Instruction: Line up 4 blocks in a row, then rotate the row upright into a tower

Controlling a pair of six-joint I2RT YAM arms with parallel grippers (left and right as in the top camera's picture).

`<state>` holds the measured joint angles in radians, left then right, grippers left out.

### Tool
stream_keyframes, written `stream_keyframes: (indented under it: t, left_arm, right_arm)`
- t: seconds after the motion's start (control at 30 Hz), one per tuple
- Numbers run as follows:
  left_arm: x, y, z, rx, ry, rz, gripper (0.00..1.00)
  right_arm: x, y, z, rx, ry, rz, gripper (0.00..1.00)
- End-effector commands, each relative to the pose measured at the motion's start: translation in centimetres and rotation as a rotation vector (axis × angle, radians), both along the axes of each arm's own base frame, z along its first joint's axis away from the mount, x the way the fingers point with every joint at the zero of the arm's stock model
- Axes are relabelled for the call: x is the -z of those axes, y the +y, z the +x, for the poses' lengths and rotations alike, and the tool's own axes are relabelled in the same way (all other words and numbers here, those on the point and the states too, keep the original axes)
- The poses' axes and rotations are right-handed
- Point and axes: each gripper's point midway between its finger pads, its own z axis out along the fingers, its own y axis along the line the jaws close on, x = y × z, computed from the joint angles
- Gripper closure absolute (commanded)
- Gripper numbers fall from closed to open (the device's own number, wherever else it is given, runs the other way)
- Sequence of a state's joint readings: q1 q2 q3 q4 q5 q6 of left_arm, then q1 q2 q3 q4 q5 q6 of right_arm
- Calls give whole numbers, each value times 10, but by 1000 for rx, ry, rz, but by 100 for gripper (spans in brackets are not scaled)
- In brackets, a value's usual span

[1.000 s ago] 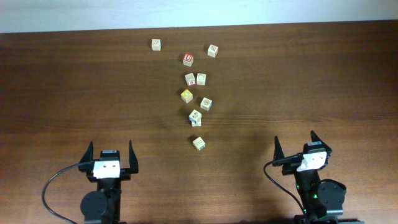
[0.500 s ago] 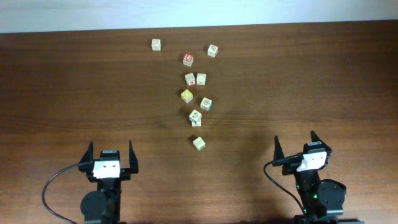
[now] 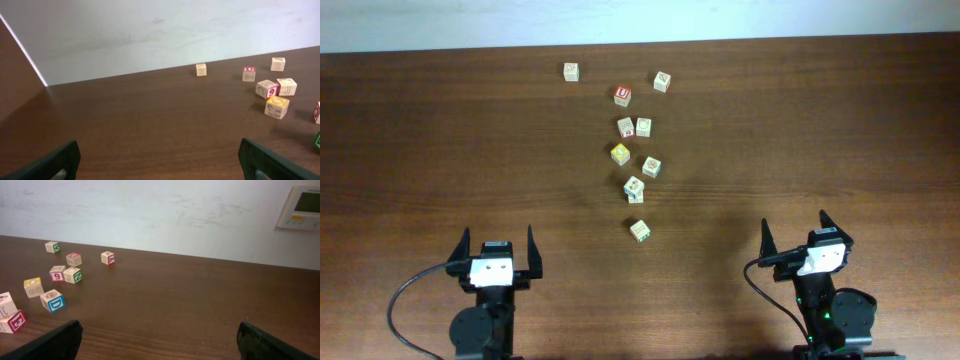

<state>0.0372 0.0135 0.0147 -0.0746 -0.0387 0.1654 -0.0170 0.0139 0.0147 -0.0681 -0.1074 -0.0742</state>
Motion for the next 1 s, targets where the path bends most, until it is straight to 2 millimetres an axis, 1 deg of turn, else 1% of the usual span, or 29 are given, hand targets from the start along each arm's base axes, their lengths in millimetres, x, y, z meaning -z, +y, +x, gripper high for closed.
stream_keyframes:
  t: [0.0,0.07,0.33,0.5,0.6,0.7,0.77,0.8,0.87,0.9,0.97]
  left_arm:
    - [0,4,0,-19,-7,18,1]
    - [-1,11,-1,-61,-9,21,1]
    - [0,10,-1,-56,-3,19,1]
    - [-5,10,-1,-56,-24,20,1]
    - [-21,10,-1,-56,-68,20,1]
    - [-37,10,-1,-56,-72,20,1]
    - [-53,8,1,-45,-69,20,1]
    - [-60,6,3,-33,-59,19,1]
    - [-77,7,8,-33,8,17,1]
    - [-83,7,11,-32,30,16,1]
    - [-101,2,25,-2,96,11,1]
  right_arm:
    - [3,3,0,-15,3,12,2]
    - [3,3,0,-14,3,11,2]
    - [2,3,0,-13,-2,3,2]
    - [-1,2,0,-12,-7,0,2]
    - [-13,2,-2,-12,-32,0,2]
    - [-38,3,-5,-17,-77,-1,2]
    - [-54,3,-6,-18,-88,-1,2]
    - [-58,5,-6,-26,-86,-1,2]
    - [-78,12,-5,-70,-81,0,2]
    - [-83,12,-4,-71,-68,1,2]
    - [-93,14,4,-84,12,6,2]
